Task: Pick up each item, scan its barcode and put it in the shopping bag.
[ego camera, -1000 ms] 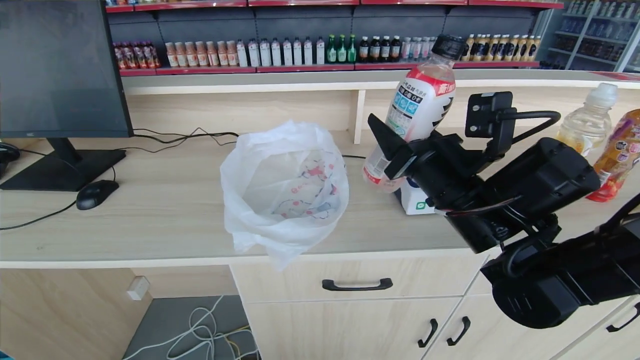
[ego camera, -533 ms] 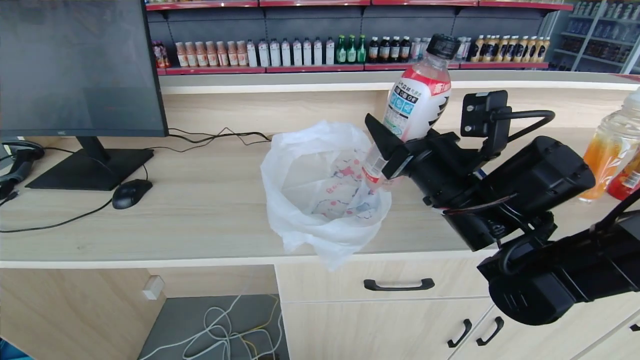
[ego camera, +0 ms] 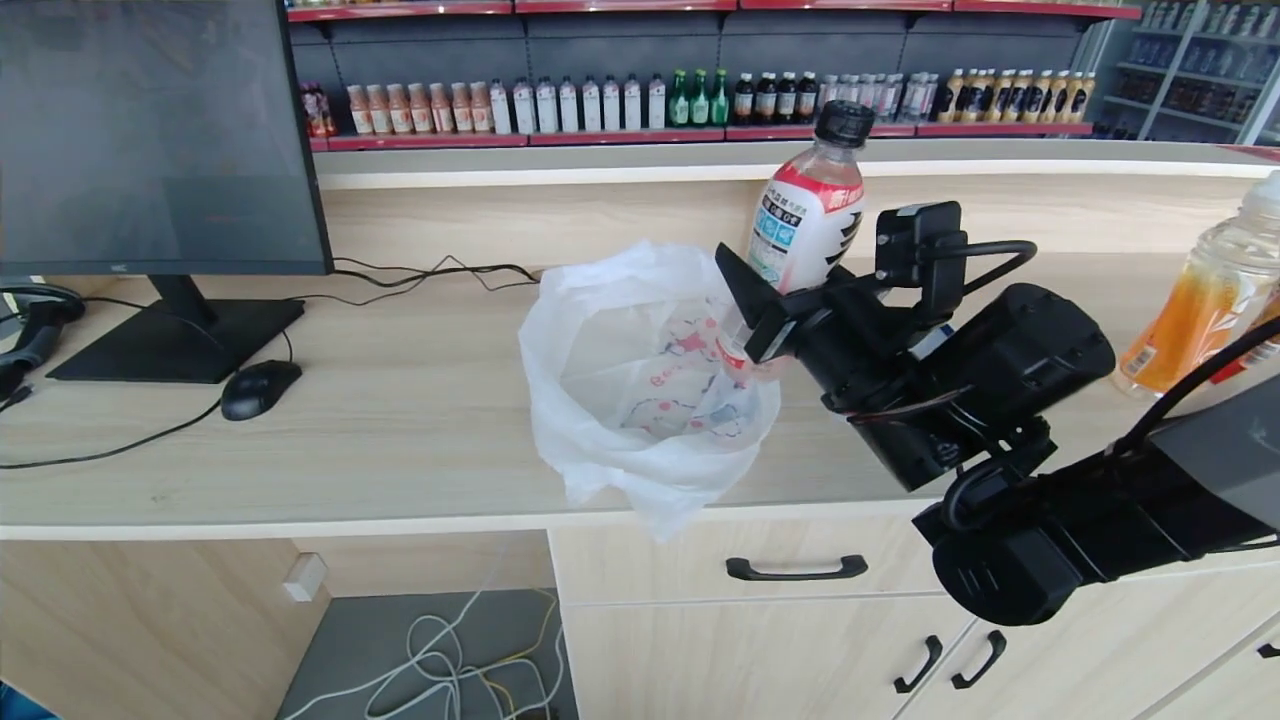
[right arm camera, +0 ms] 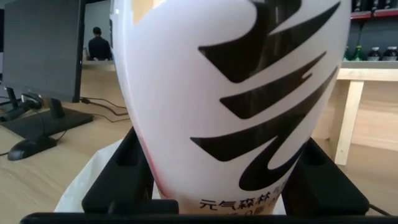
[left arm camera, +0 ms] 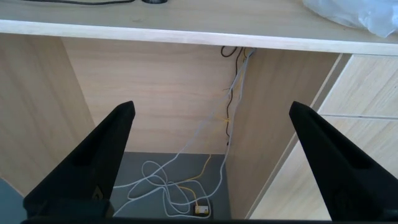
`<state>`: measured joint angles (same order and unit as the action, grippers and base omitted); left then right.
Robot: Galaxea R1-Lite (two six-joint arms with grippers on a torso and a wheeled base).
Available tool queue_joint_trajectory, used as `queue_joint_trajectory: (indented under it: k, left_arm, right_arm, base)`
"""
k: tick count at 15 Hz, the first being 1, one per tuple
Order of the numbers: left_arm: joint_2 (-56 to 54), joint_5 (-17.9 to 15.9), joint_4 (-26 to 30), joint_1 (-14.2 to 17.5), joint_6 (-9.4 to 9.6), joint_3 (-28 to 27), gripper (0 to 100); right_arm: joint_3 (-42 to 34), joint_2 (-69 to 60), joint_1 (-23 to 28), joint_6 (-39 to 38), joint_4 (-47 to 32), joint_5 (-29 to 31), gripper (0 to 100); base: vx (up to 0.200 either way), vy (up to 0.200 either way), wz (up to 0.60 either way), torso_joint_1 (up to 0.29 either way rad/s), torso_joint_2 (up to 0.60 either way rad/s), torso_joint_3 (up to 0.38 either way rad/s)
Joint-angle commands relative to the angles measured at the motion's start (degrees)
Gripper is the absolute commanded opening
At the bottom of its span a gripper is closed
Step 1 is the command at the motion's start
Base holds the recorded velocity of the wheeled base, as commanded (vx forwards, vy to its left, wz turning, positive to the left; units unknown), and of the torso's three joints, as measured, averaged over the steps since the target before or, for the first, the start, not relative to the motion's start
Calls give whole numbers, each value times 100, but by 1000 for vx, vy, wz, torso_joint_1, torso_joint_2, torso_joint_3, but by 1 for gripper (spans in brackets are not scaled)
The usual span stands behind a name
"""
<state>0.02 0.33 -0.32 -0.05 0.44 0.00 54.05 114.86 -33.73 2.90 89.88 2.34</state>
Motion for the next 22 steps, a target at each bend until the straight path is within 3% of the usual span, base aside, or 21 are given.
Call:
queue_joint_trajectory:
  k: [1,7,14,20,22]
  left_arm:
    - [-2,2,-3,5,0,0,100]
    - [-2,2,-3,5,0,0,100]
    - [-2,2,-12,5,-9,0,100]
    - [-2,2,-21,5,-9,0,100]
    - [-2,2,-39,5,-9,0,100]
  right_arm:
    - [18,63,7,0,12,3,0]
    - [35,28,-19,-35,12,-32,0]
    - [193,467,-55,-686,12,-129,0]
    - [1477,1495,297,-747,12,-401,0]
    - [1556,1557,323,-791,12,-454,0]
  base:
    - [0,0,0,0,0,0]
    - [0,0,500,0,2,1]
    - [0,0,0,0,0,0]
    - [0,0,0,0,0,0]
    - [0,0,0,0,0,0]
